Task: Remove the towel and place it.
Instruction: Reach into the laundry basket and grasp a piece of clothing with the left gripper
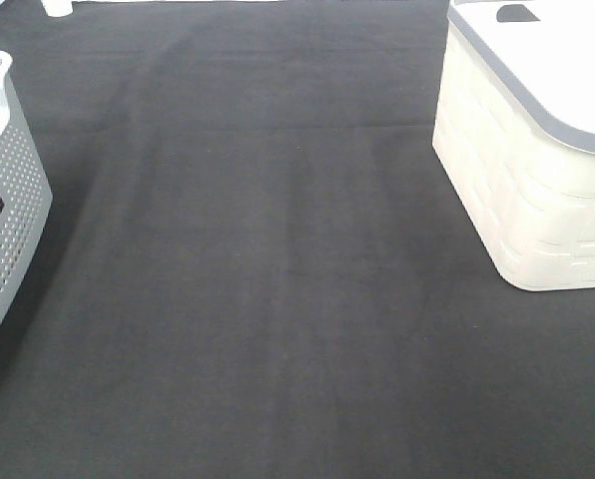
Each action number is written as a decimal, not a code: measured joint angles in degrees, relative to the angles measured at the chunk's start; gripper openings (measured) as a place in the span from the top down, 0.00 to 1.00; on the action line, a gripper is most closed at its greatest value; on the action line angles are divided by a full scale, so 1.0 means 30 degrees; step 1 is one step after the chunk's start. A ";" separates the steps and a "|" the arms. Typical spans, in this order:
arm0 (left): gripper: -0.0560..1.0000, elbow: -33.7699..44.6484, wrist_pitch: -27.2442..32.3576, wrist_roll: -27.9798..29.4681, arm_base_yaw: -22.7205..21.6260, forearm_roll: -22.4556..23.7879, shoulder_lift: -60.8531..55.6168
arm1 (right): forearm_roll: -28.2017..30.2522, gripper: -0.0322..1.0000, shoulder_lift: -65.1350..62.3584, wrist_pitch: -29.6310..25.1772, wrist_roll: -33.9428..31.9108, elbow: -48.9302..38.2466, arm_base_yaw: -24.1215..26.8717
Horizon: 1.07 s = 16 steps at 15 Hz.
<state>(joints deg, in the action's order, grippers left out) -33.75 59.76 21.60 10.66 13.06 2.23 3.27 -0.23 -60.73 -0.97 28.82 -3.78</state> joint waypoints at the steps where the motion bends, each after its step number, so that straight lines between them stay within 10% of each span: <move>1: 0.11 -0.0306 0.0000 0.0267 0.0000 0.0325 0.0554 | 0.0000 0.13 0.0000 0.0000 0.0000 0.0000 0.0000; 16: 0.11 -0.8231 0.0840 0.4068 0.0000 0.6016 1.5374 | 0.0000 0.18 0.0000 0.0000 0.0000 0.0000 0.0000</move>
<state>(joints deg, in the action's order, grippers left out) -58.44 62.28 33.80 10.66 31.11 48.36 3.27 -0.23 -60.73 -0.97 28.82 -3.78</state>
